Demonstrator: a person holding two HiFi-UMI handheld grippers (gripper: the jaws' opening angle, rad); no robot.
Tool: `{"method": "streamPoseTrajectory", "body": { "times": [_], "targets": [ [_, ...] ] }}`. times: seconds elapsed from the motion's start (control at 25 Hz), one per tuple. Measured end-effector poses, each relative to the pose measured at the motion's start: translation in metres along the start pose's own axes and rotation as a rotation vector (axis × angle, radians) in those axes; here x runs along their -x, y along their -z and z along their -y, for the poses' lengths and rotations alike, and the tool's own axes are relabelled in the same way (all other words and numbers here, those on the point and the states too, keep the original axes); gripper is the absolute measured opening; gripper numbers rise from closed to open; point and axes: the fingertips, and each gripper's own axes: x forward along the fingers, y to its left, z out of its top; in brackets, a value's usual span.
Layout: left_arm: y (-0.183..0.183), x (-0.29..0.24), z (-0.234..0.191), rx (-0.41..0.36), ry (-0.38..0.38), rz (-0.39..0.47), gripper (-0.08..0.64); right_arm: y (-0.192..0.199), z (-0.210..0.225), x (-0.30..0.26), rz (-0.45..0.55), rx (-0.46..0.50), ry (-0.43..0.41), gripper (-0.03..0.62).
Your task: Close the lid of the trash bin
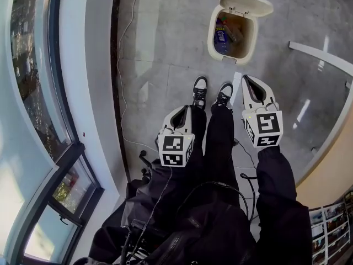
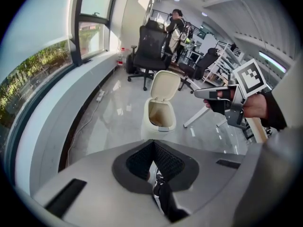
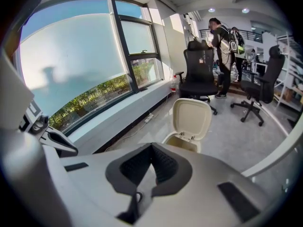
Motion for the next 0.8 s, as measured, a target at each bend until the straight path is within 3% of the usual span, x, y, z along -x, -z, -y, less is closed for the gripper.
{"method": "streamPoseTrajectory", "body": {
  "times": [0.28, 0.56, 0.8],
  "targets": [
    [0.025, -0.008, -0.003, 0.017, 0.006, -0.044, 0.002, -0.022, 0.038, -0.033, 0.037, 0.050, 0.037, 0.000],
    [0.025, -0.014, -0.003, 0.027, 0.014, -0.047, 0.002, -0.056, 0.089, -0.062, 0.063, 0.123, 0.077, 0.000],
    [0.026, -0.017, -0.006, 0.039, 0.017, -0.057, 0.002, -0.092, 0.125, -0.082, 0.065, 0.239, 0.096, 0.000]
  ]
}}
